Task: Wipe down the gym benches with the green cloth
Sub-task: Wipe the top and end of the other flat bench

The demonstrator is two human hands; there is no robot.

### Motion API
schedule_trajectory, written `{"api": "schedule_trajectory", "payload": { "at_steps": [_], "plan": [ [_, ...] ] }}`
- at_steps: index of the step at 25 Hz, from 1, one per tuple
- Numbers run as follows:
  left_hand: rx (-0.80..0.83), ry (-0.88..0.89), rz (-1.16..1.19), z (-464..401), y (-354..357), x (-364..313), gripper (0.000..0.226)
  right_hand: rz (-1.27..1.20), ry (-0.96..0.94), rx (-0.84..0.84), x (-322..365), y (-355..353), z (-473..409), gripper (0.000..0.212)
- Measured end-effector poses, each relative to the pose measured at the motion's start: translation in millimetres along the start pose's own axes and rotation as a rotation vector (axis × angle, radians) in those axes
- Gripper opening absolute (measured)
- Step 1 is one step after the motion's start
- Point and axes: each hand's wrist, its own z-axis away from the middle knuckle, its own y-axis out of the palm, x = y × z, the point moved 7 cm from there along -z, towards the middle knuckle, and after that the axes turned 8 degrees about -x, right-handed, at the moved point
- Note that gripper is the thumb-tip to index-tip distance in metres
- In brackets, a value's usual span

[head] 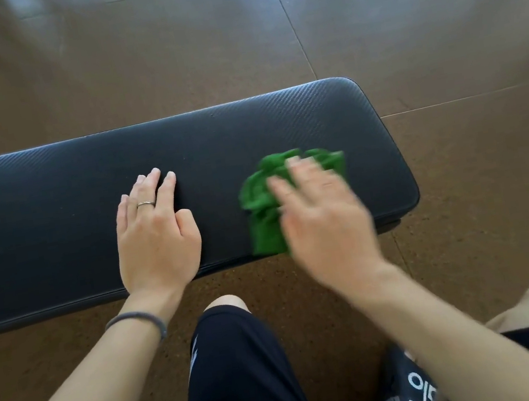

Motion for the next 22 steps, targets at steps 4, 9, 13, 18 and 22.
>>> {"api": "schedule_trajectory", "payload": {
  "at_steps": [4,9,13,18,22],
  "plan": [
    [0.006,-0.002,-0.015,0,2,-2,0.064,0.119,0.338,0.033,-75,-10,1,0.058],
    [0.012,0.009,-0.016,0,1,-2,0.063,-0.061,-0.116,0.086,76,12,0,0.055],
    [0.012,0.003,-0.012,-1,2,-3,0.065,-0.119,-0.230,0.115,70,29,-51,0.053],
    [-0.035,-0.043,0.073,-2,-4,-2,0.062,-0.047,-0.082,0.224,91,74,-167,0.055],
    [-0.121,-0.096,0.176,1,-12,-2,0.046,-0.102,-0.337,0.180,123,71,-142,0.053]
  ]
}}
